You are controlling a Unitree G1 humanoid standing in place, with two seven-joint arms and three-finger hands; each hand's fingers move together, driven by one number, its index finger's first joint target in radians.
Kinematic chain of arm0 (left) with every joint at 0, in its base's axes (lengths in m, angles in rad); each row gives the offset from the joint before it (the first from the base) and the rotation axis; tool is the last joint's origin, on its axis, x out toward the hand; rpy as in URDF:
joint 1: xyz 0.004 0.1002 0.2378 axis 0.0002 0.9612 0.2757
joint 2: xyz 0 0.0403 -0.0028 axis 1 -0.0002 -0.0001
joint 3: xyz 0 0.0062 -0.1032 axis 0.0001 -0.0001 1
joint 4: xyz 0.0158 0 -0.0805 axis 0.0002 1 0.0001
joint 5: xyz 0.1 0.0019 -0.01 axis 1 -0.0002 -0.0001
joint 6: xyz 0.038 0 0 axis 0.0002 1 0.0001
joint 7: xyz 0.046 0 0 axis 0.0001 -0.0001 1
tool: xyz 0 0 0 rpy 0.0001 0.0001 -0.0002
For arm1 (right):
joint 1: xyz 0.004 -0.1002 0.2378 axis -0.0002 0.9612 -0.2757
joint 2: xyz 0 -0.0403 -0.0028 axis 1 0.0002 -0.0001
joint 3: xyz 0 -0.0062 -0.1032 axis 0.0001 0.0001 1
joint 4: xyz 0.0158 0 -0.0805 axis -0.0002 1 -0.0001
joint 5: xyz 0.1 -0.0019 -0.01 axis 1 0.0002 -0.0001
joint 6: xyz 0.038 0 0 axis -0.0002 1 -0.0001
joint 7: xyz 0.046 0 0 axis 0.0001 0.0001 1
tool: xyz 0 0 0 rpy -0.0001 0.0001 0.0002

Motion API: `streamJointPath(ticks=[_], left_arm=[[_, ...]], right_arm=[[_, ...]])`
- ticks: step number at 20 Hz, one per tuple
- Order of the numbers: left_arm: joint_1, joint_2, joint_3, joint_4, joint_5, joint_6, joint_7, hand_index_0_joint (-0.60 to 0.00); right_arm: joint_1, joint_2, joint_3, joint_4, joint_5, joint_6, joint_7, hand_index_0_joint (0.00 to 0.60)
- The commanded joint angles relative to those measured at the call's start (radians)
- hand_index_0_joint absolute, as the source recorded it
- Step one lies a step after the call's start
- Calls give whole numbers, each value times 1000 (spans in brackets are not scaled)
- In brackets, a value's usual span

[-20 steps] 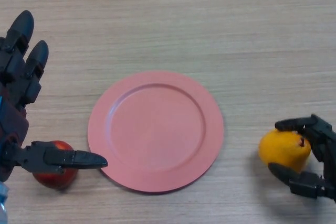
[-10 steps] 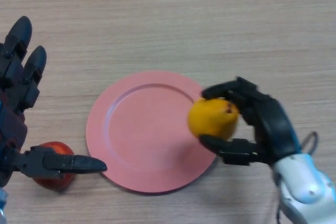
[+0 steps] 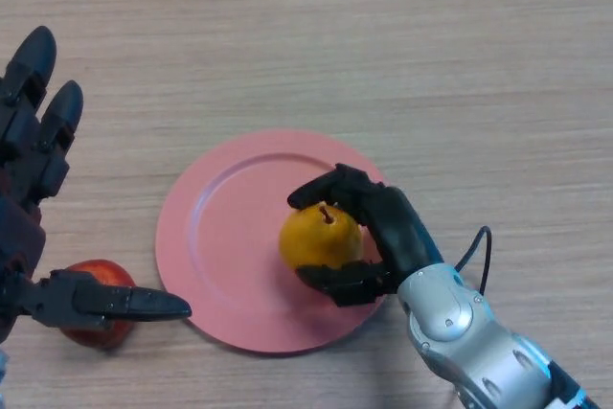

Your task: Pick up the yellow pear and place it on the plate

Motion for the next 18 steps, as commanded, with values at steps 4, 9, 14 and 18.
streamJointPath(ticks=[4, 9, 14, 18], left_arm=[[-28, 32, 61, -57, -11, -124, -18, 0], [-47, 40, 47, -53, 13, -129, -27, 0], [-78, 60, 17, -53, 32, -57, -22, 0], [-117, 75, 3, -43, 30, -10, -11, 0]], right_arm=[[-36, 3, -30, -122, 35, -5, 53, 400], [12, 3, -140, -448, 165, 28, 109, 0], [138, 3, -386, -742, 100, 88, 293, 0], [272, -22, -530, -911, 33, 74, 406, 0]])
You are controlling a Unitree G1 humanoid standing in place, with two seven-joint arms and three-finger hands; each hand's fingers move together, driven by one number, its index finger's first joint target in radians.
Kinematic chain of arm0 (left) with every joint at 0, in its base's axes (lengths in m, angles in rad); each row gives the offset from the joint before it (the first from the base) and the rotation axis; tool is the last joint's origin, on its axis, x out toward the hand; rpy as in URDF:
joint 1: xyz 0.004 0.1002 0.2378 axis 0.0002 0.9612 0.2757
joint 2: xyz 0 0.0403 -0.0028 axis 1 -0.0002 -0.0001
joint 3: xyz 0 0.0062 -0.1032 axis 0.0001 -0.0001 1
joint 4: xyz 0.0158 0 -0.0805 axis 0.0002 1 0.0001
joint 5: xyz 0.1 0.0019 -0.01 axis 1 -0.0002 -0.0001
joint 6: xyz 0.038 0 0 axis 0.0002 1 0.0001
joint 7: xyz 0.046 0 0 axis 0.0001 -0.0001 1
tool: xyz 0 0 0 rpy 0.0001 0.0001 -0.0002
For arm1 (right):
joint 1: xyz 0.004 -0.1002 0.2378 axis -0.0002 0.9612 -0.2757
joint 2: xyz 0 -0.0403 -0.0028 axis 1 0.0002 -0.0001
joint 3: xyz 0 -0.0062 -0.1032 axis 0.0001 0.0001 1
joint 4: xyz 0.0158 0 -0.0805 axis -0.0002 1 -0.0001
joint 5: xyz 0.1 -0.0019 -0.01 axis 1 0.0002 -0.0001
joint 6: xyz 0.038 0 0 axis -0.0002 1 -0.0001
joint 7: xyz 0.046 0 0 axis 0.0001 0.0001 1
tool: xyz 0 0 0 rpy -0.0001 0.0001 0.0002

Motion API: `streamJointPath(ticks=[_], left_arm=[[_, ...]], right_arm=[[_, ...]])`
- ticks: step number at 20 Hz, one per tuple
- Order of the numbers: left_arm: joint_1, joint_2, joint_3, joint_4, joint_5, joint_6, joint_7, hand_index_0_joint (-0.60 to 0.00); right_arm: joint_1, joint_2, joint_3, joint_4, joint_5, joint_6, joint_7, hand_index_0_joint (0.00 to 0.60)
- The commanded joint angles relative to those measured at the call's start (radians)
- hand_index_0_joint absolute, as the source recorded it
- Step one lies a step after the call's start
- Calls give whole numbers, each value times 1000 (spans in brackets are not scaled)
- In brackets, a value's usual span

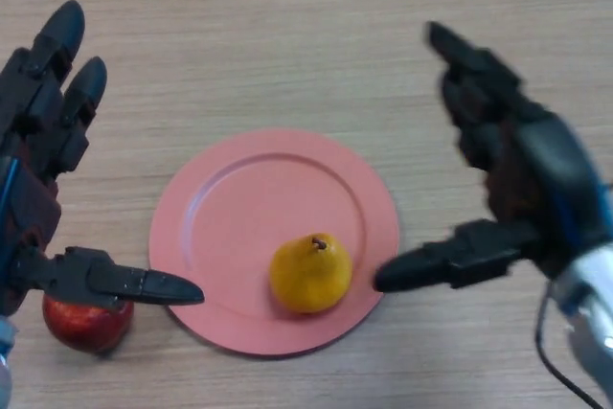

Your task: Pick up the yellow pear and place it on the plate

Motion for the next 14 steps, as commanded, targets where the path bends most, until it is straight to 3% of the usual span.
streamJointPath(ticks=[1, 5, 9, 14], left_arm=[[-31, 40, 29, -41, 18, -58, 6, 0], [-50, 33, -7, 11, 61, -153, 43, 0], [-72, 51, -3, -28, 44, -58, 48, 0], [-65, 50, 11, -21, 37, -81, 38, 0]], right_arm=[[34, -29, -48, -115, -82, -163, 65, 0], [131, -28, -121, -179, -57, -189, 91, 0], [170, -26, -156, -172, -36, -221, 96, 0], [203, -25, -142, -191, -78, -253, 134, 0]])
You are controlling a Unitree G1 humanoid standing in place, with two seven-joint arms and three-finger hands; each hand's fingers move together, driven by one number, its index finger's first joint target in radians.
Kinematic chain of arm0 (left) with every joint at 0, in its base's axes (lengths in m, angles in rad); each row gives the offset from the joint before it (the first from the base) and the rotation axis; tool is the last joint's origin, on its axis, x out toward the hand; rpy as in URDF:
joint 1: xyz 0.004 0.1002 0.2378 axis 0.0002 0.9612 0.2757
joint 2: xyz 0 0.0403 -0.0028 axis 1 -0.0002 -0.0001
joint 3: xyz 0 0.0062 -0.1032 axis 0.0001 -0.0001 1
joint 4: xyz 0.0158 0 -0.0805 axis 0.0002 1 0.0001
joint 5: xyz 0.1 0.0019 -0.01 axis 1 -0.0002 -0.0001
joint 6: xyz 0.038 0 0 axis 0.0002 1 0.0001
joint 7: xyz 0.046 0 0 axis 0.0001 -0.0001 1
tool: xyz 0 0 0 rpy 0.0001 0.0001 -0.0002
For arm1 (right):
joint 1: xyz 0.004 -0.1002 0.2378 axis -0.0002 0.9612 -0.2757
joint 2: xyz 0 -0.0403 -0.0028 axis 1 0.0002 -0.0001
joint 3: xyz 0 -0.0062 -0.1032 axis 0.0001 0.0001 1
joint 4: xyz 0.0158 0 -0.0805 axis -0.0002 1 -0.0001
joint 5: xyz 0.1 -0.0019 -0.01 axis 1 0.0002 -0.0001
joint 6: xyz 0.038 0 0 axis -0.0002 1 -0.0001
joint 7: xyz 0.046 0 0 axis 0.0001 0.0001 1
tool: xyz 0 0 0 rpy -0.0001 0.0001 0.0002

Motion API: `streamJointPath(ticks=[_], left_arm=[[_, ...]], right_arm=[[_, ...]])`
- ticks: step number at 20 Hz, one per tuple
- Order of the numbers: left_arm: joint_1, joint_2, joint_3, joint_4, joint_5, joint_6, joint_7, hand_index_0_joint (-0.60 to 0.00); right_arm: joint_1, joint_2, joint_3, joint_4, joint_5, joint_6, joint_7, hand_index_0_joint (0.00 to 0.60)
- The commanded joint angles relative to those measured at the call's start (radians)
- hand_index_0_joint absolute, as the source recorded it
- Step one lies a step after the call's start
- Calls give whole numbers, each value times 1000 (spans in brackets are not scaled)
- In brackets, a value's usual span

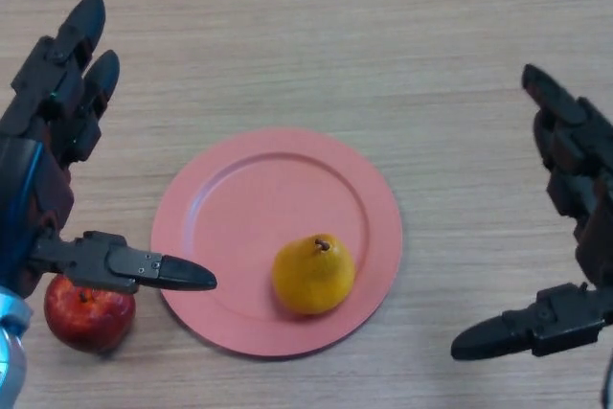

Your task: Pick up the yellow pear and place it on the plate

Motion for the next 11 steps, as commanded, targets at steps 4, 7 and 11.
streamJointPath(ticks=[4, 7, 11], left_arm=[[-44, 59, 122, -50, -81, -102, 31, 0], [-21, 45, 129, -42, -100, -156, 38, 0], [-9, 46, 121, -71, -111, -120, 36, 0]], right_arm=[[12, -6, 4, -89, -23, -215, 0, 0], [15, -3, 9, -125, 10, -173, 3, 0], [16, -8, 8, -149, 41, -144, 2, 0]])
